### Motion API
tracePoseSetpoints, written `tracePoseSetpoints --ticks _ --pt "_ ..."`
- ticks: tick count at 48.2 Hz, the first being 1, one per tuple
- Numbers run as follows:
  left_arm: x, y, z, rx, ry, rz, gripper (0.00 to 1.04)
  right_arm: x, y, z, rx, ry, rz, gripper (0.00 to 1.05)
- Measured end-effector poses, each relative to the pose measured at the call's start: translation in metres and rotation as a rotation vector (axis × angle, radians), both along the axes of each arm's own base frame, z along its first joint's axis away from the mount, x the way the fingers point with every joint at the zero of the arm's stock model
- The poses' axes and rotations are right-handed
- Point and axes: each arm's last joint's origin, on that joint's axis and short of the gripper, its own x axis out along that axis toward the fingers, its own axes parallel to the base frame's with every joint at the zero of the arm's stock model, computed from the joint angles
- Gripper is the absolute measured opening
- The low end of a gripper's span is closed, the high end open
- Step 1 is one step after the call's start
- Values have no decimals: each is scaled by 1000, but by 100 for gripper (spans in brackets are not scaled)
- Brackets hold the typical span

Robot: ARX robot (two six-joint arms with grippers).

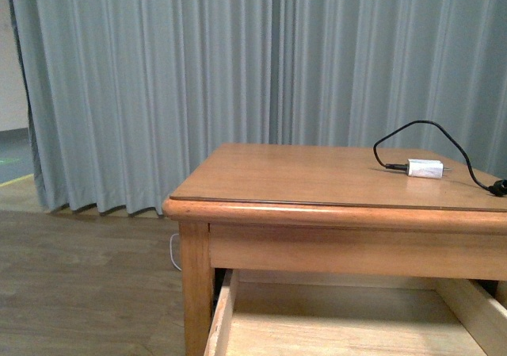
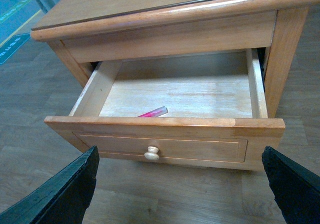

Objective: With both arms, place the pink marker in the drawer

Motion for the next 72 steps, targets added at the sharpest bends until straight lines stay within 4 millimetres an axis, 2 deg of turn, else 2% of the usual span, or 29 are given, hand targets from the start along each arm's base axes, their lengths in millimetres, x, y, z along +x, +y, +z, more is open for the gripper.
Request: tracePoseSetpoints --ticks 11,13,16,20,29,38,42,45,54,72 --pt "0 0 0 -1 -2 -1 6 0 0 0 0 0 0 96" --pt "0 0 0 0 -2 -1 13 0 0 0 -2 -5 -1 96" --pt "0 0 0 0 -2 -1 23 2 1 -1 -68 -83 -98 96" --pt "0 0 0 0 -2 -1 38 2 2 -1 -99 -65 -137 96" --pt "0 0 0 0 -2 0 68 16 15 -4 -73 206 5 96" --pt "0 0 0 0 -2 -1 100 52 42 -3 -81 464 98 96" --pt "0 0 0 0 -2 0 98 69 57 -10 -126 528 97 96" --pt "0 0 0 0 -2 0 99 89 72 -23 -170 594 78 96" --pt "0 0 0 0 -2 -1 99 126 94 -53 -292 636 7 96" --pt "0 0 0 0 -2 0 99 172 101 -73 -284 465 -83 96"
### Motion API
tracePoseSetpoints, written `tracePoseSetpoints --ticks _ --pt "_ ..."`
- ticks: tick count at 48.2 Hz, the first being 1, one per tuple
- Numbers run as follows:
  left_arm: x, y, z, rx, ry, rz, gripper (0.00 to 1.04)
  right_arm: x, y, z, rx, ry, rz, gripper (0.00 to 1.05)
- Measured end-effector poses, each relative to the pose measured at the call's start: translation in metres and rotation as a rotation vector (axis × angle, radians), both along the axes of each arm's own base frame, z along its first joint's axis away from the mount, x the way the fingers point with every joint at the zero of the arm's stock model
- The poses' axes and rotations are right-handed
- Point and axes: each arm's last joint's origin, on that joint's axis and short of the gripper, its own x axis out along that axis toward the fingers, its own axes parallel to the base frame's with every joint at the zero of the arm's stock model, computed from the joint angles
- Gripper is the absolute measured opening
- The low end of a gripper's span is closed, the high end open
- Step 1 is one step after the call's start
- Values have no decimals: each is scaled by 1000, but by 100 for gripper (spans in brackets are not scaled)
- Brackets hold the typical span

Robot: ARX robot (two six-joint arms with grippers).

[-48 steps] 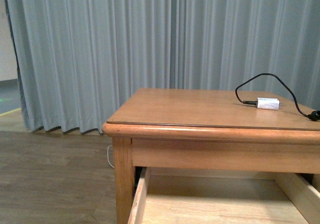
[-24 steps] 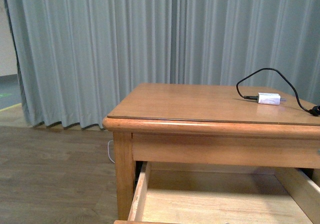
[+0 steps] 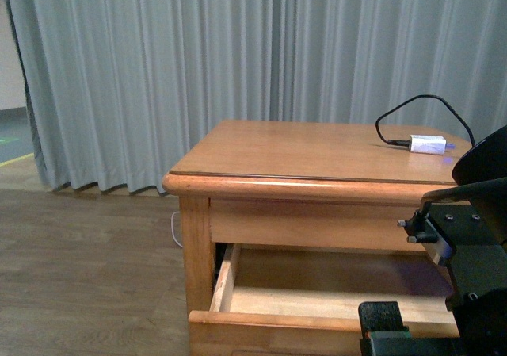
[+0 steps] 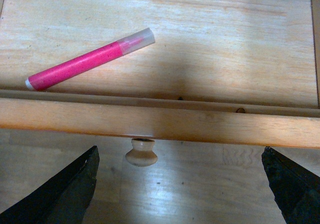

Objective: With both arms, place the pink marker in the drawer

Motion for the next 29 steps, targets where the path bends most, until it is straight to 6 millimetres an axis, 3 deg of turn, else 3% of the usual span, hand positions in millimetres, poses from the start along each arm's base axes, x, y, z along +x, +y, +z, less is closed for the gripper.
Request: tracePoseSetpoints --ticks 17,29 --pt "0 0 0 0 0 0 99 31 7 -17 36 -128 1 96" --pt "0 0 0 0 0 0 99 49 14 -23 80 -316 -16 96"
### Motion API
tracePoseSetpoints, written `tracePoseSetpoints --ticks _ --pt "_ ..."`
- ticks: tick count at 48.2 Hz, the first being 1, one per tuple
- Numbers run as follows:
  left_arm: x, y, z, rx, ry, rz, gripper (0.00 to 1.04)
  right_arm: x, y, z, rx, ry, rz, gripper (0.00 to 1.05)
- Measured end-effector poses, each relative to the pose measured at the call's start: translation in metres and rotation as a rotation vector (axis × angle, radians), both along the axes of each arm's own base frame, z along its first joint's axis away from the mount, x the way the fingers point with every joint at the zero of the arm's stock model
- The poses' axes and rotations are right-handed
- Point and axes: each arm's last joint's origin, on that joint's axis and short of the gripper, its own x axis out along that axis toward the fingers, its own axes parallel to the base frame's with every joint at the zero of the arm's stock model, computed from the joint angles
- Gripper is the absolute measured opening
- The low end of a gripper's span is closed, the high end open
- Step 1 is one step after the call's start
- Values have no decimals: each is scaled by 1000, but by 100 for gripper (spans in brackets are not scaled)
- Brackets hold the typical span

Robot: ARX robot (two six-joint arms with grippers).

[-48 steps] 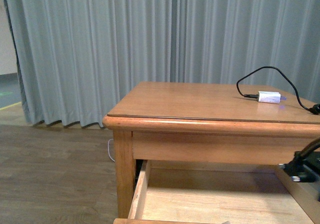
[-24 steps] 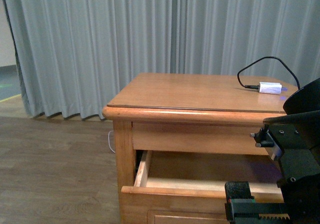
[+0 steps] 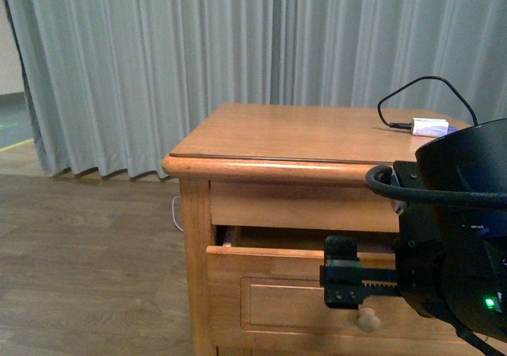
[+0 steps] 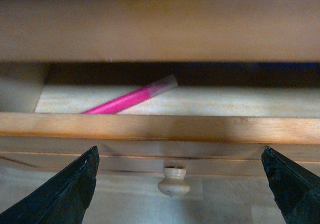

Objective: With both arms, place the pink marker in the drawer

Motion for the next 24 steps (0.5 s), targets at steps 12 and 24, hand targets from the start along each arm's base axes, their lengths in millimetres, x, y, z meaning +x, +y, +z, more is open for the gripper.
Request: tracePoseSetpoints --ticks 12,24 --pt "0 0 0 0 0 0 99 12 4 -17 -8 -45 -14 96" --pt "0 0 0 0 0 0 99 26 5 -23 2 -79 -28 96"
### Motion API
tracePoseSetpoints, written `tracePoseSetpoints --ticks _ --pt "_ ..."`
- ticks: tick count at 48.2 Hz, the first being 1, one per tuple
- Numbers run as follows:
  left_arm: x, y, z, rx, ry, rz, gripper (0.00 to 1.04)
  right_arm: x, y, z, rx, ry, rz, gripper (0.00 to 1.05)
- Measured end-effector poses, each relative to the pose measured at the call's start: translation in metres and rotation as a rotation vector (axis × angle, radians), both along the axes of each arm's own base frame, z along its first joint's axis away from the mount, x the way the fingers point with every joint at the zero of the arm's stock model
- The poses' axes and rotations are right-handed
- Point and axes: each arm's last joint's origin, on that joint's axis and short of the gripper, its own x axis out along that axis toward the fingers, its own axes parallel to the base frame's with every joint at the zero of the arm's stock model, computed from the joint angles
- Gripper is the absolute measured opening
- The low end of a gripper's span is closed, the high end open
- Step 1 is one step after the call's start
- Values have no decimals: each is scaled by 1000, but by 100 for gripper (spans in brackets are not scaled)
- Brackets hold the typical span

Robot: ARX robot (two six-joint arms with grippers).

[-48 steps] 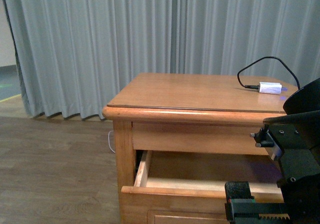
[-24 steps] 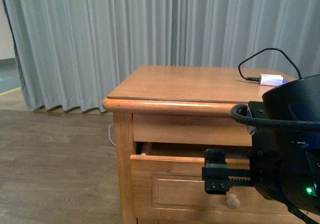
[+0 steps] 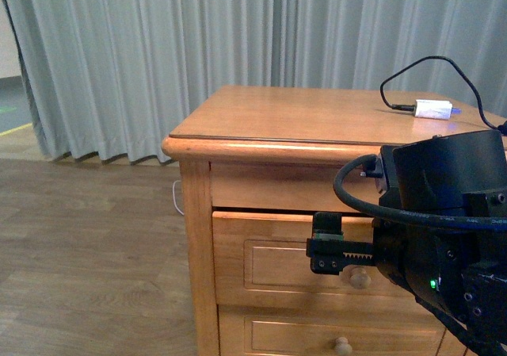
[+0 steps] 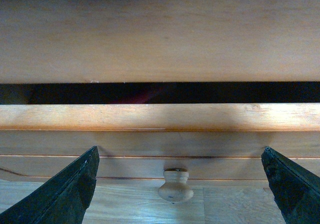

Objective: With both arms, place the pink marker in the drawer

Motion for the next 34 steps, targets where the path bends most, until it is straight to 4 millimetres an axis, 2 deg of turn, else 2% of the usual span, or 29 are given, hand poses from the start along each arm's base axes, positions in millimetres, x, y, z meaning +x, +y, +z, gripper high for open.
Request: tracePoseSetpoints --ticks 11,34 --pt "0 0 0 0 0 0 99 9 -5 -2 10 -53 -21 96" --pt "0 0 0 0 0 0 99 12 -4 -2 6 -83 -24 96"
